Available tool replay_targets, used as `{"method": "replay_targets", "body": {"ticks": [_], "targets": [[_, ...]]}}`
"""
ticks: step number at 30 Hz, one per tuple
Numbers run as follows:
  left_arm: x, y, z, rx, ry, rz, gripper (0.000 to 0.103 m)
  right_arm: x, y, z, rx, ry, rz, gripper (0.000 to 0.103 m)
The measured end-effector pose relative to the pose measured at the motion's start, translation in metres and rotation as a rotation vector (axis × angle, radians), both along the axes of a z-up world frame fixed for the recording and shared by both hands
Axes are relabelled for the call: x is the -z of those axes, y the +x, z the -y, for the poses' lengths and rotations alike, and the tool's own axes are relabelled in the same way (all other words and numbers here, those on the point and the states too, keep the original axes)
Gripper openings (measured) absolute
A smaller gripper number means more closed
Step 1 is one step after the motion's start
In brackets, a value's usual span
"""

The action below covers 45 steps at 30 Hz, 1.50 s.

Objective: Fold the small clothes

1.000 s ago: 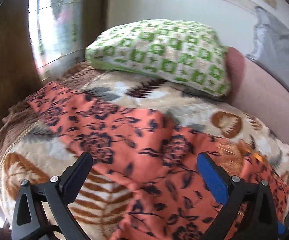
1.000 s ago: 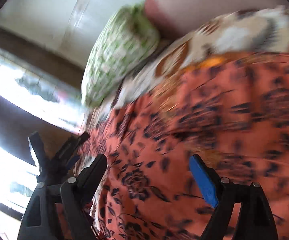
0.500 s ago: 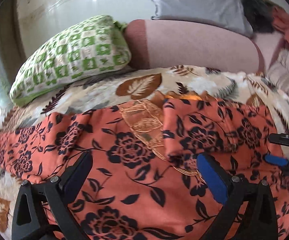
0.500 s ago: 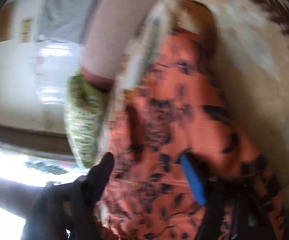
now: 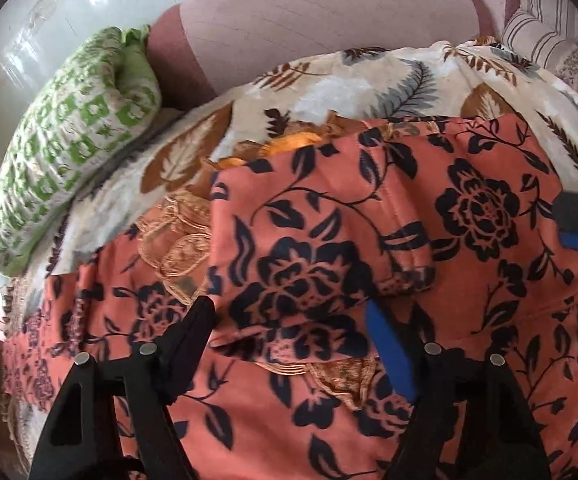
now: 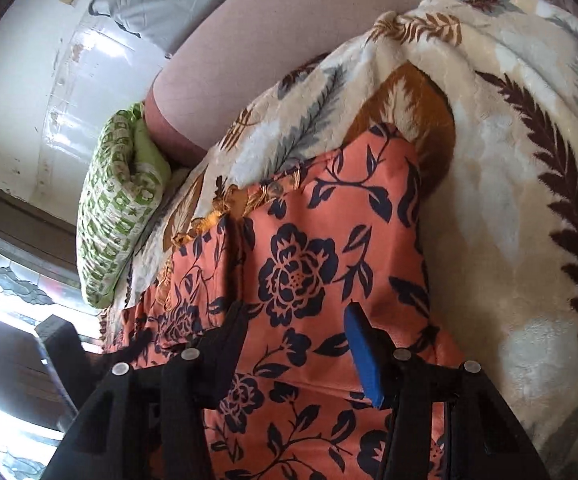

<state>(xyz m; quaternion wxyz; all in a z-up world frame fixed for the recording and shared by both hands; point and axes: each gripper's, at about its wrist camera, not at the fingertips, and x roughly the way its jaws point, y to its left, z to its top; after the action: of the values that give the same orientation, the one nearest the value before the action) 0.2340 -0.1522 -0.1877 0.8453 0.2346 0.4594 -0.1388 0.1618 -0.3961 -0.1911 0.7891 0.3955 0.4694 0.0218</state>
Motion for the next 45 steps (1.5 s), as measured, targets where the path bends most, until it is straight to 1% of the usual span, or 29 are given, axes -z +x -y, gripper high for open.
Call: {"method": "replay_targets", "body": {"ticks": [4,6,7,9,10,12,14,15,18,20,22,24,25,26,28,30,32,33,34,35,36,38,39,40,41,42,43,45], "targets": [[0.002,0.012,0.007,0.027,0.002,-0.006,0.066,0.022,0.009,-0.006,-0.049,0.078,-0.083,0.054],[0.004,0.021,0.009,0.05,-0.017,-0.032,0.054,0.027,0.009,-0.005,-0.053,0.096,-0.097,0.054],[0.005,0.02,0.009,0.059,-0.044,-0.044,0.049,0.026,0.009,-0.005,-0.059,0.078,-0.095,0.054],[0.001,0.026,0.004,0.06,-0.117,-0.061,0.019,0.022,0.011,-0.009,-0.072,0.042,-0.088,0.054],[-0.002,0.027,-0.001,0.043,-0.143,-0.068,0.015,0.022,0.012,-0.012,-0.074,0.031,-0.085,0.054],[-0.011,0.035,-0.015,-0.009,-0.239,-0.098,0.011,0.02,0.014,-0.017,-0.077,0.018,-0.062,0.054],[-0.022,0.038,-0.032,-0.061,-0.324,-0.105,0.009,0.014,0.018,-0.027,-0.102,-0.016,-0.024,0.054],[-0.025,0.038,-0.043,-0.088,-0.343,-0.097,0.009,0.012,0.02,-0.032,-0.119,-0.045,-0.02,0.054],[-0.046,0.029,-0.08,-0.159,-0.446,-0.088,0.009,0.01,0.023,-0.05,-0.173,-0.158,-0.037,0.054],[-0.057,0.022,-0.111,-0.229,-0.491,-0.083,0.009,0.013,0.025,-0.058,-0.2,-0.184,-0.047,0.053],[-0.059,0.016,-0.14,-0.313,-0.508,-0.088,0.009,0.012,0.025,-0.066,-0.217,-0.224,-0.049,0.053],[-0.055,0.011,-0.176,-0.435,-0.535,-0.128,0.009,0.01,0.024,-0.071,-0.232,-0.239,-0.053,0.053],[-0.052,0.009,-0.193,-0.506,-0.531,-0.143,0.009,0.01,0.024,-0.073,-0.233,-0.236,-0.053,0.053],[-0.05,0.007,-0.203,-0.554,-0.513,-0.138,0.009,0.009,0.023,-0.073,-0.233,-0.234,-0.052,0.053],[-0.05,0.003,-0.221,-0.619,-0.48,-0.114,0.013,0.009,0.022,-0.071,-0.229,-0.212,-0.04,0.053],[-0.048,0.003,-0.231,-0.647,-0.517,-0.141,0.039,0.004,0.02,-0.066,-0.227,-0.128,0.017,0.053],[-0.049,0.002,-0.233,-0.655,-0.549,-0.147,0.051,-0.005,0.019,-0.065,-0.243,-0.04,0.076,0.054],[-0.05,0.001,-0.231,-0.648,-0.545,-0.145,0.054,-0.007,0.019,-0.064,-0.245,-0.013,0.1,0.054],[-0.05,0.002,-0.225,-0.631,-0.54,-0.146,0.054,-0.009,0.019,-0.065,-0.247,-0.007,0.116,0.054],[-0.049,0.005,-0.219,-0.617,-0.537,-0.146,0.054,-0.008,0.02,-0.068,-0.251,-0.024,0.113,0.054],[-0.045,0.005,-0.217,-0.613,-0.536,-0.143,0.054,-0.005,0.022,-0.072,-0.256,-0.063,0.092,0.054],[-0.034,0.021,-0.207,-0.617,-0.519,-0.134,0.054,0.004,0.024,-0.077,-0.266,-0.095,0.048,0.054],[-0.029,0.029,-0.204,-0.631,-0.501,-0.136,0.054,0.01,0.026,-0.081,-0.277,-0.101,0.02,0.053],[-0.024,0.033,-0.201,-0.644,-0.483,-0.139,0.054,0.015,0.028,-0.083,-0.285,-0.111,-0.001,0.048],[-0.015,0.042,-0.198,-0.662,-0.461,-0.145,0.043,0.019,0.028,-0.086,-0.294,-0.13,-0.02,0.043],[-0.009,0.047,-0.198,-0.673,-0.451,-0.153,0.026,0.022,0.029,-0.09,-0.303,-0.157,-0.029,0.042],[-0.002,0.051,-0.197,-0.68,-0.436,-0.159,0.023,0.022,0.028,-0.092,-0.307,-0.169,-0.026,0.041],[-0.002,0.053,-0.193,-0.646,-0.447,-0.132,0.009,0.021,0.029,-0.094,-0.31,-0.178,-0.027,0.041]]}}
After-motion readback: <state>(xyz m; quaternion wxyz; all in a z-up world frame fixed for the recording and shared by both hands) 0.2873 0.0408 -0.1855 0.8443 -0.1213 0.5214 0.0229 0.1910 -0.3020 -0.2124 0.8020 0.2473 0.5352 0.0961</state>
